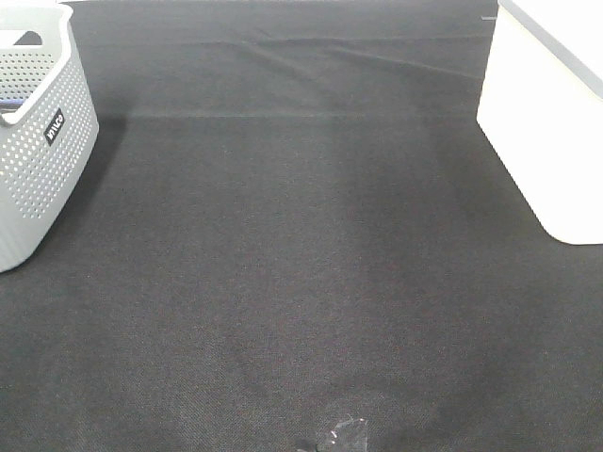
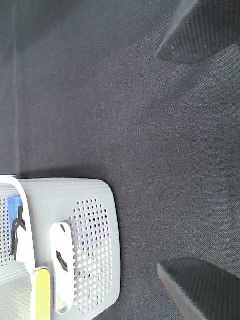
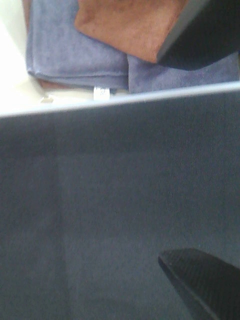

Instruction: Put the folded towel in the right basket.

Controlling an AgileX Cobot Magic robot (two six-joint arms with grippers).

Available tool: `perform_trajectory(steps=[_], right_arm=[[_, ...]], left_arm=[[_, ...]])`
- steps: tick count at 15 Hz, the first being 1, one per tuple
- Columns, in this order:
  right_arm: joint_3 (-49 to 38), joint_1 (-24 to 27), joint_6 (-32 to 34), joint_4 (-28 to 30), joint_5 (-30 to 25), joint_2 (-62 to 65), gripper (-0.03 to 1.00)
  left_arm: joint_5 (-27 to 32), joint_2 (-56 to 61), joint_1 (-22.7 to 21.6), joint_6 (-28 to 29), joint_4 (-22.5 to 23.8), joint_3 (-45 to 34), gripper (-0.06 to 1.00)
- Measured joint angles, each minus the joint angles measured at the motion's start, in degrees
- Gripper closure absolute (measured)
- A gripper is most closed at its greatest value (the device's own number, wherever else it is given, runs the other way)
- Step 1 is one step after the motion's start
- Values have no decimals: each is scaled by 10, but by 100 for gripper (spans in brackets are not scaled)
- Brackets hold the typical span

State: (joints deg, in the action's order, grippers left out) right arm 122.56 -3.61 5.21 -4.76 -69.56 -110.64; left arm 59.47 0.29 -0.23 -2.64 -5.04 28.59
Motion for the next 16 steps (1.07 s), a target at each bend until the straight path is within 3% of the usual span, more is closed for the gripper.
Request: perform_trajectory(steps=[3,11,16], right_arm=[[-60,-14,9,6,1,88,3],[-488,-16,14,23,0,502,3],[-666,-17,24,26,-4,704,3]], left_arm=[[0,0,0,0,0,0,-5],[0,0,0,0,0,0,-5],[0,0,0,0,0,0,-5]])
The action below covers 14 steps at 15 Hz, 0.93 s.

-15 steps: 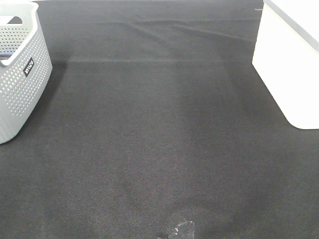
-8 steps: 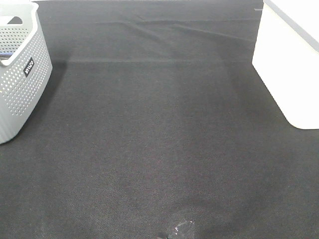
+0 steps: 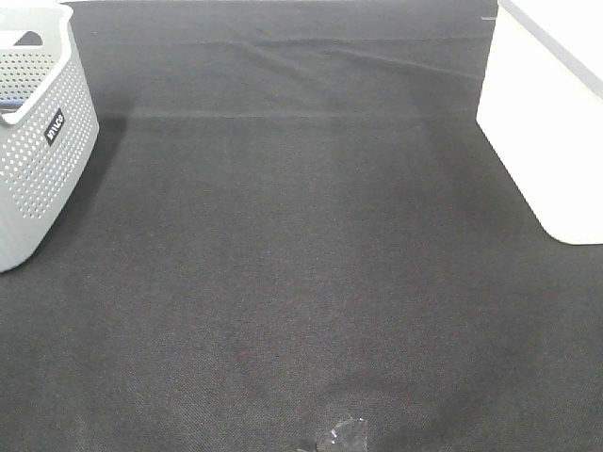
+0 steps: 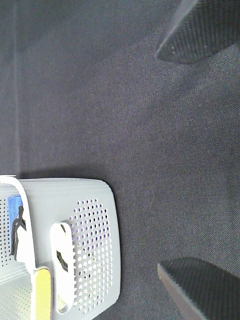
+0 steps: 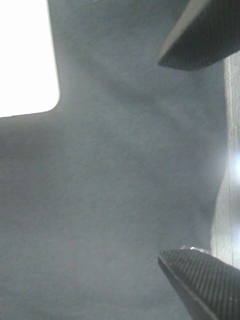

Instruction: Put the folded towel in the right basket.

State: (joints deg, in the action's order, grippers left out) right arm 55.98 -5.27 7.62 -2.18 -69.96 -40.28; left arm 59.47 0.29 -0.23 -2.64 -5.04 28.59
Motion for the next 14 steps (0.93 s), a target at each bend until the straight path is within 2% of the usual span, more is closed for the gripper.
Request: perform_trajectory(steps=[2,4,8,12,14], right_arm=[[-57,0,-49,4,10,64,3],[-132,0,-92,3,58,139,3],[-244,0,-107,1,122,264,3],[-258,0,-111,-4,123,378,3],[-272,0,-111,-11,99,405,3]], left_arm=[[0,0,0,0,0,0,-5],[0,0,0,0,0,0,-5],[0,0,0,0,0,0,-5],[0,0,0,0,0,0,-5],[0,0,0,0,0,0,-5]])
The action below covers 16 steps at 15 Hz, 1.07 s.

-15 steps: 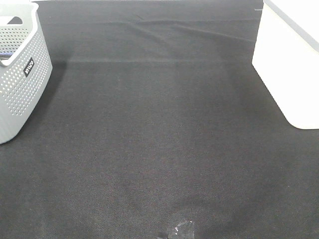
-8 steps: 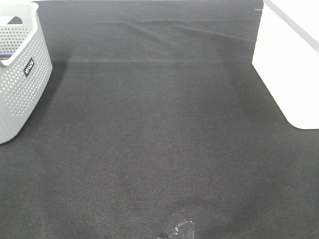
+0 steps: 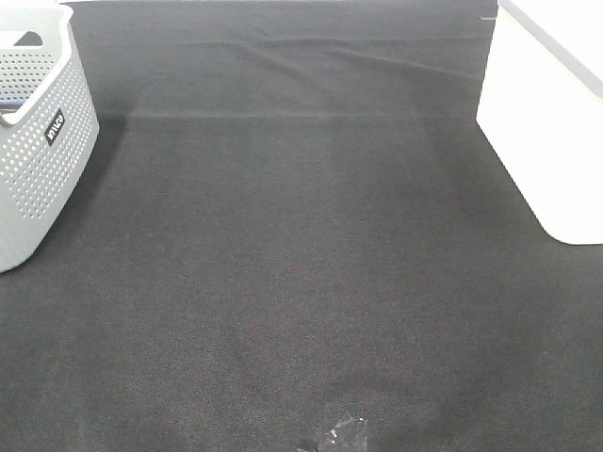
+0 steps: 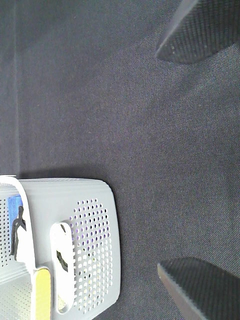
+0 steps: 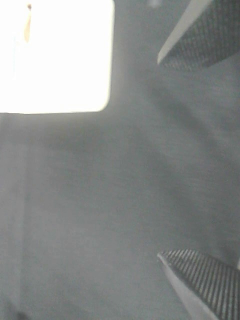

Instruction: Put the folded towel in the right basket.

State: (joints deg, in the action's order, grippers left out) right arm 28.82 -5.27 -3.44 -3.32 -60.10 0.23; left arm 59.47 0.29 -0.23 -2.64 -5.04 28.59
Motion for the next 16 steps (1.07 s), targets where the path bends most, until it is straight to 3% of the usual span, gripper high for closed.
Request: perform_trajectory(steps=[13,16], right_arm=[[-2,0,0,-6,-5,0,3],[-2,28,0,-10,-5,0,3]], left_arm=[[0,0,0,0,0,0,-5],[0,0,0,0,0,0,-5]])
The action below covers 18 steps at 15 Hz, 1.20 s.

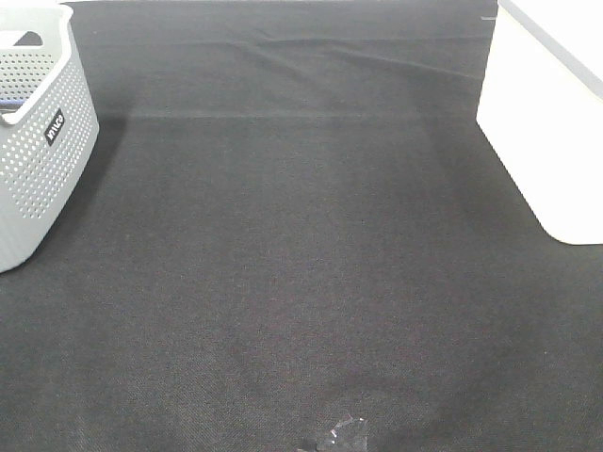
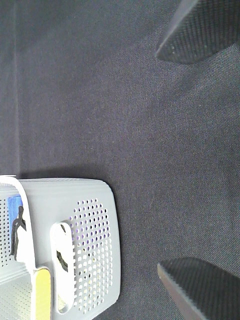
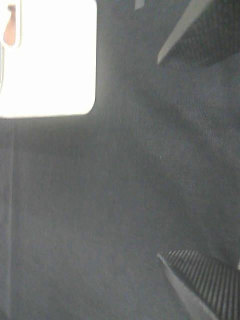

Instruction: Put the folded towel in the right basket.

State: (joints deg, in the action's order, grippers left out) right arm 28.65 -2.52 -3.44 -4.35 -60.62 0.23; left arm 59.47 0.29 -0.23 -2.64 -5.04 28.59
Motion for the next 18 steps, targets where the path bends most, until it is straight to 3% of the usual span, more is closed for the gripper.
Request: perform_trajectory(steps=[2,18], right_arm=[[0,30,0,-1,0,0,3],[0,32,0,-2,0,0,3]], left_arm=[[0,0,0,0,0,0,-5],[0,0,0,0,0,0,-5]])
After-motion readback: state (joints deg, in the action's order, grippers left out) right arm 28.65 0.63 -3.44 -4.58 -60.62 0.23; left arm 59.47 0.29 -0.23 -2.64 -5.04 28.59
